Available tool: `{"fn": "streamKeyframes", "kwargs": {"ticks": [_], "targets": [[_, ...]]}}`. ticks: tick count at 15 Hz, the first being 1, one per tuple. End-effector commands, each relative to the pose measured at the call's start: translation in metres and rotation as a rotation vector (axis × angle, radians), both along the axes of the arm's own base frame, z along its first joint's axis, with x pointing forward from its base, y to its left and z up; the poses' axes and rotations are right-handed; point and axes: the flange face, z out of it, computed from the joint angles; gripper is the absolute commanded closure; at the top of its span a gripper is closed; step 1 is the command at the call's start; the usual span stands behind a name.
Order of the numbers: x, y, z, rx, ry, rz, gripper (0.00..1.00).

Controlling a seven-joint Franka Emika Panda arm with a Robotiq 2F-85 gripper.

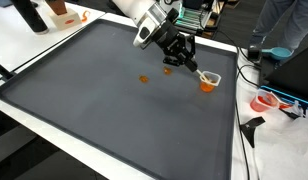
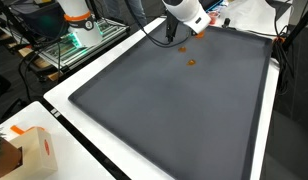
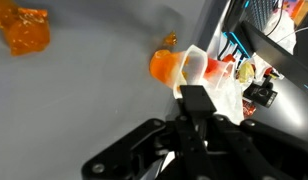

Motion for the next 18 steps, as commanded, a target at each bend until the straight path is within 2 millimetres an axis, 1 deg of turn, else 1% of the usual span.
{"fn": "streamKeyframes", "kwargs": {"ticks": [1,11,18], "targets": [[0.000,-0.003,-0.007,0.061,0.013,-0.003,0.97],[-0.001,-0.004,-0.018,0.122,0.065,0.014,0.97],[0.002,-0.006,-0.027,0.177,0.074,0.021,0.97]]}}
